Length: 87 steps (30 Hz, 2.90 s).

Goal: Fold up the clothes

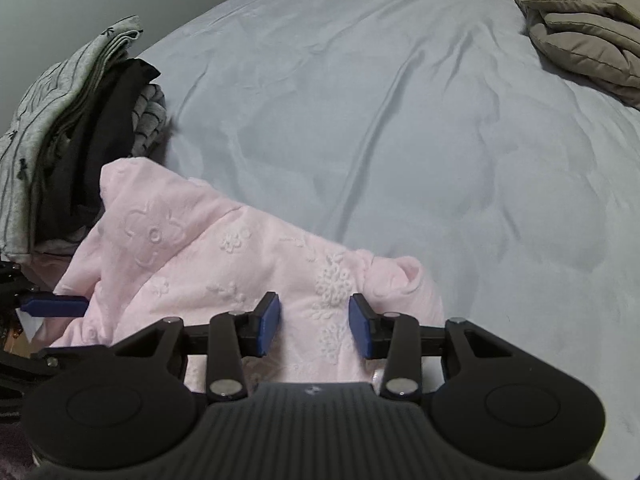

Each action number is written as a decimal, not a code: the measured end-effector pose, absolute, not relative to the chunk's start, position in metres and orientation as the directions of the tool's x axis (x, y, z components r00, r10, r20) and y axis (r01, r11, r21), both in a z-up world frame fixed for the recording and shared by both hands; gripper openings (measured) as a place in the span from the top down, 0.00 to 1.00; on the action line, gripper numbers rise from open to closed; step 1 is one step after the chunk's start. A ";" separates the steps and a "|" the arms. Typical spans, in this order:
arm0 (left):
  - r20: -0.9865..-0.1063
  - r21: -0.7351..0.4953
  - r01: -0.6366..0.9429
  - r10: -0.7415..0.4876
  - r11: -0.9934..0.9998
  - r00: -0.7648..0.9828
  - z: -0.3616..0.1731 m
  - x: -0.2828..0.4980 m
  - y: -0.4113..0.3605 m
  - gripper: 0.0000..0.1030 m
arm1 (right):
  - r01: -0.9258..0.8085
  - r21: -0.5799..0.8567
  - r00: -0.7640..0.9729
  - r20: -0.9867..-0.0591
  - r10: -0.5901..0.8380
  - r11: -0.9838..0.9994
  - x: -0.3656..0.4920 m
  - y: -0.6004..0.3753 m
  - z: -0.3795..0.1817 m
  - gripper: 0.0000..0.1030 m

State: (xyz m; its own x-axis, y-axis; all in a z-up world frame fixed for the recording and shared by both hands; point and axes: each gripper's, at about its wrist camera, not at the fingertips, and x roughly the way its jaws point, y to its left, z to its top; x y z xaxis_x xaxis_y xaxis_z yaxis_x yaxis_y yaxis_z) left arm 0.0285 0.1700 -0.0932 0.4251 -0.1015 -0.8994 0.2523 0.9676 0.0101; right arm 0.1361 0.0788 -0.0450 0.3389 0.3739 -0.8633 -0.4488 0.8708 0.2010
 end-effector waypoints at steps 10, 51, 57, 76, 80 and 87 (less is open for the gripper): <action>-0.860 -0.013 0.218 -0.122 0.976 0.496 -0.076 0.014 0.176 0.47 | -0.425 0.221 0.381 -0.836 0.395 0.878 0.129 0.064 -0.021 0.44; -0.836 -0.398 0.018 -0.371 0.917 0.405 -0.131 0.032 0.217 0.41 | -0.230 0.460 0.180 -0.846 0.502 0.858 0.089 0.042 -0.058 0.37; -0.800 -0.457 0.067 -0.443 0.887 0.405 -0.128 0.030 0.214 0.66 | -0.218 0.462 0.198 -0.841 0.503 0.860 0.088 0.036 -0.049 0.63; -0.743 -0.491 0.091 -0.471 0.866 0.475 -0.101 0.027 0.219 0.77 | -0.218 0.535 0.235 -0.783 0.576 0.816 0.092 0.024 -0.018 0.78; -0.706 -0.511 0.095 -0.480 0.854 0.521 -0.084 0.022 0.228 0.77 | -0.234 0.564 0.267 -0.746 0.610 0.792 0.092 0.022 0.002 0.78; -0.629 -0.506 0.127 -0.466 0.853 0.622 -0.042 0.005 0.243 0.77 | -0.317 0.596 0.327 -0.662 0.675 0.738 0.088 0.028 0.048 0.78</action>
